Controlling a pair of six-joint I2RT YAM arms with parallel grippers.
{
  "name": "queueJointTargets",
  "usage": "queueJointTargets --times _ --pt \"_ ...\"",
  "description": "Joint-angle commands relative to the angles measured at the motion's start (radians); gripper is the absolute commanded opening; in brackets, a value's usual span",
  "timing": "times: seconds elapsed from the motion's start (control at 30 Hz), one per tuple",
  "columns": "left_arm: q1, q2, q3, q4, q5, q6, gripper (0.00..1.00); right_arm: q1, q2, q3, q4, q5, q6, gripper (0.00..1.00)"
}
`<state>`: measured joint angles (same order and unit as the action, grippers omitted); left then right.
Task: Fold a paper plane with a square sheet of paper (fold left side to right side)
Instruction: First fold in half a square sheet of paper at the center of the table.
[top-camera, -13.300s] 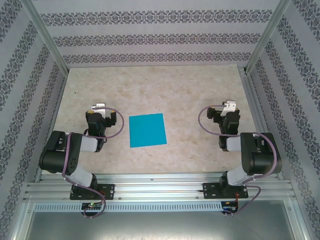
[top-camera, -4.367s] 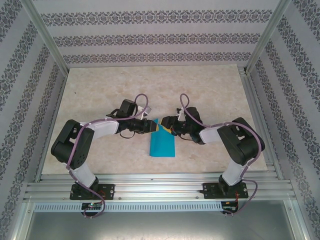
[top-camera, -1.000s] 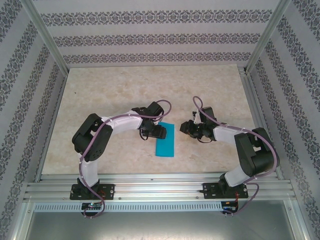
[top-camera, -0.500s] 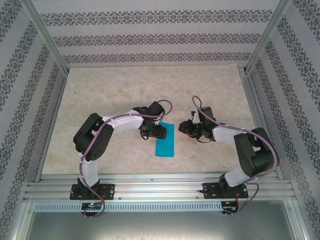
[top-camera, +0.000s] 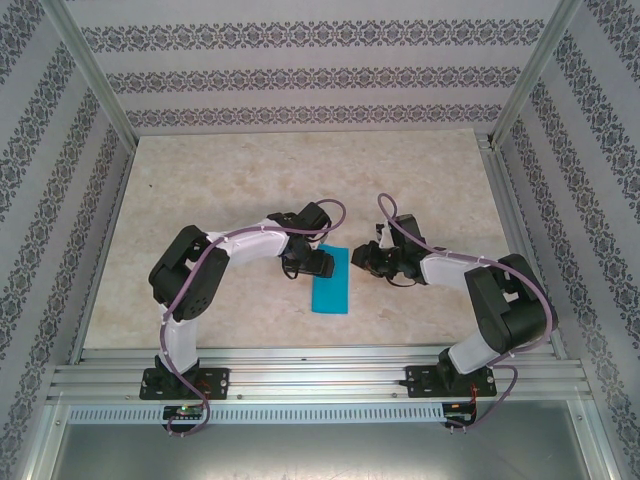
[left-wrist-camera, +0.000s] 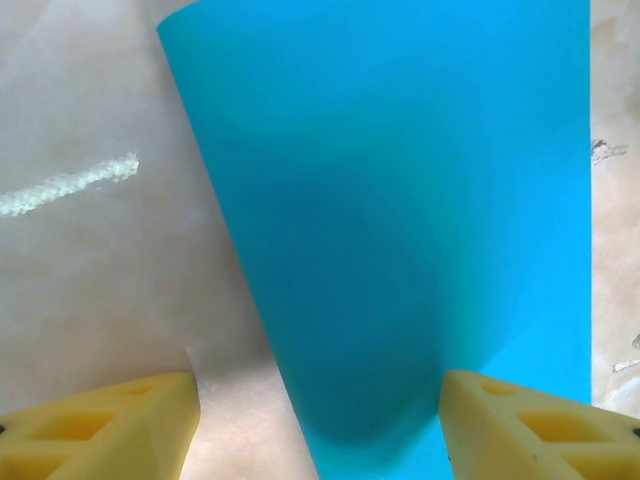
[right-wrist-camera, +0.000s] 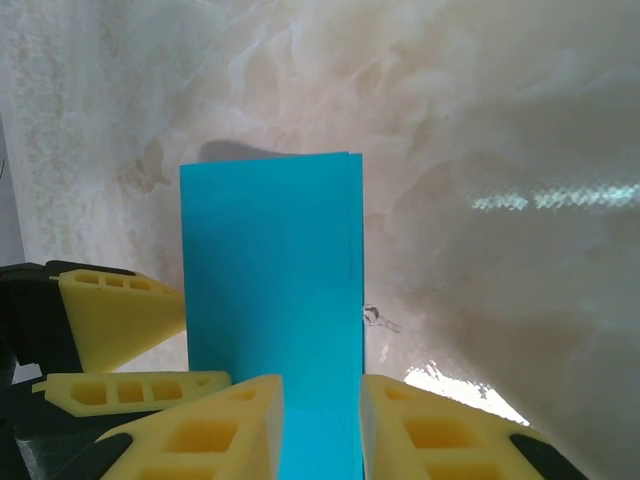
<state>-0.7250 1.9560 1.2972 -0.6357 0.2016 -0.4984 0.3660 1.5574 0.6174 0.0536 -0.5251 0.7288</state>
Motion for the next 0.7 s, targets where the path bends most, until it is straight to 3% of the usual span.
queueJointTargets --times 0.0,0.3,0.67 --pt "-0.031 0.074 0.005 0.077 0.018 0.014 0.67 0.012 0.014 -0.013 0.038 -0.011 0.014 0.26" --pt "-0.036 0.082 0.003 0.070 0.014 0.016 0.67 0.034 0.023 -0.013 0.059 -0.024 0.035 0.23" --pt "-0.040 0.090 0.010 0.068 0.012 0.016 0.67 0.083 0.084 -0.010 0.105 -0.033 0.073 0.12"
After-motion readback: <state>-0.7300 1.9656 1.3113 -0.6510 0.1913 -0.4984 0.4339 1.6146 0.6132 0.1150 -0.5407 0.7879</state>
